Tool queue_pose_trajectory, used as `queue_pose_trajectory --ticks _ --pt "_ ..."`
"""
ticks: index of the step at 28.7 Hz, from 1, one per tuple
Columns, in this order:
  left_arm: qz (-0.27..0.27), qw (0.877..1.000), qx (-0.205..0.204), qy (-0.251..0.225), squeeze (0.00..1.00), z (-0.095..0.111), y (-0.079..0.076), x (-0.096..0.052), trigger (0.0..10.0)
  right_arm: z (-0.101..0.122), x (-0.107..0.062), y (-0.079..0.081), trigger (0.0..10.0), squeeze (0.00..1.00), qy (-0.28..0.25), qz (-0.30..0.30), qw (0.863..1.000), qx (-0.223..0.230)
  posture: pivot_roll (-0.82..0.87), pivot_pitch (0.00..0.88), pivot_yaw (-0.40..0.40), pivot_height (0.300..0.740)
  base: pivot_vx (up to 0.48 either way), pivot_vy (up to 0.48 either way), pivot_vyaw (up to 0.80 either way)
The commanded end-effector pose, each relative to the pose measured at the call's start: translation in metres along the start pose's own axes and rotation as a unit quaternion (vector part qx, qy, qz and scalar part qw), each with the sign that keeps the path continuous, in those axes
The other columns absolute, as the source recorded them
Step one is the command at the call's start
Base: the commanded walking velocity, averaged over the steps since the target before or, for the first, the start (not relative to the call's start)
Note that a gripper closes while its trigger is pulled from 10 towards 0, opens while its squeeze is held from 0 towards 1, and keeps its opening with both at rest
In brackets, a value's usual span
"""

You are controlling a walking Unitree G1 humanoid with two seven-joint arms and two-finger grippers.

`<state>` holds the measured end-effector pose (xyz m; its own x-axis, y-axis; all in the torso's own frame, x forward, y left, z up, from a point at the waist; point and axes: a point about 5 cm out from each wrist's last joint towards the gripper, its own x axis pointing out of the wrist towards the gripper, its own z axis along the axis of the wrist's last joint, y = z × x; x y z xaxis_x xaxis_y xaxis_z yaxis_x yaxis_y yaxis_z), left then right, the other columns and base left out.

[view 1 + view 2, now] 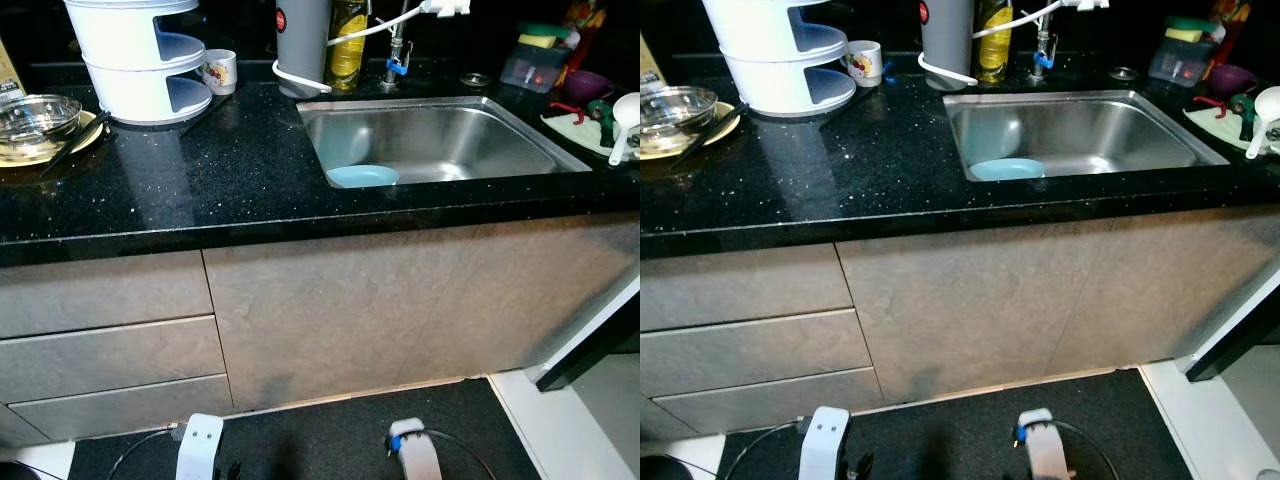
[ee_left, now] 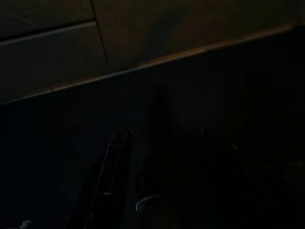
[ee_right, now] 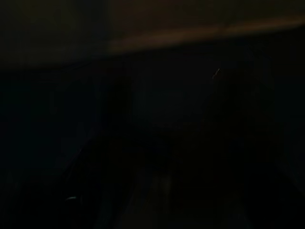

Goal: Kitchen organization

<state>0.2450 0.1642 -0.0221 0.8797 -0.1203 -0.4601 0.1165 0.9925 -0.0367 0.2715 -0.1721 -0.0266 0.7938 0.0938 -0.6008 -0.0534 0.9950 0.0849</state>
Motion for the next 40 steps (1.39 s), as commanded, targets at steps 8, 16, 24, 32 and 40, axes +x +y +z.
queue_pose_trajectory --ticks 8,16,24,32,40 --pt "0.08 0.995 -0.053 -0.034 0.0 0.021 0.018 -0.006 10.0 0.056 -0.004 0.002 10.0 0.0 -0.178 0.039 0.981 0.06 0.02 0.194 -0.07 0.74 0.0 0.0 0.0" --pt "0.101 0.983 -0.022 -0.151 0.0 0.072 0.026 -0.032 10.0 0.095 -0.026 0.039 10.0 0.0 -0.283 0.098 0.951 0.079 0.02 0.19 -0.038 0.74 0.0 0.0 0.0" --pt "0.078 0.98 0.023 -0.18 0.0 0.1 0.023 -0.043 10.0 0.1 -0.036 0.044 10.0 0.0 -0.29 0.114 0.948 0.059 0.04 0.175 -0.031 0.74 0.0 0.0 0.0" --pt "0.082 0.985 0.018 -0.153 0.0 0.097 0.021 -0.041 10.0 0.088 -0.035 0.043 10.0 0.0 -0.254 0.109 0.96 0.054 0.03 0.173 -0.033 0.74 0.0 0.0 0.0" --pt "0.063 0.987 0.03 -0.148 0.0 0.098 0.015 -0.039 10.0 0.081 -0.033 0.047 10.0 0.0 -0.234 0.112 0.963 0.066 0.04 0.168 -0.03 0.74 0.0 0.0 0.0"
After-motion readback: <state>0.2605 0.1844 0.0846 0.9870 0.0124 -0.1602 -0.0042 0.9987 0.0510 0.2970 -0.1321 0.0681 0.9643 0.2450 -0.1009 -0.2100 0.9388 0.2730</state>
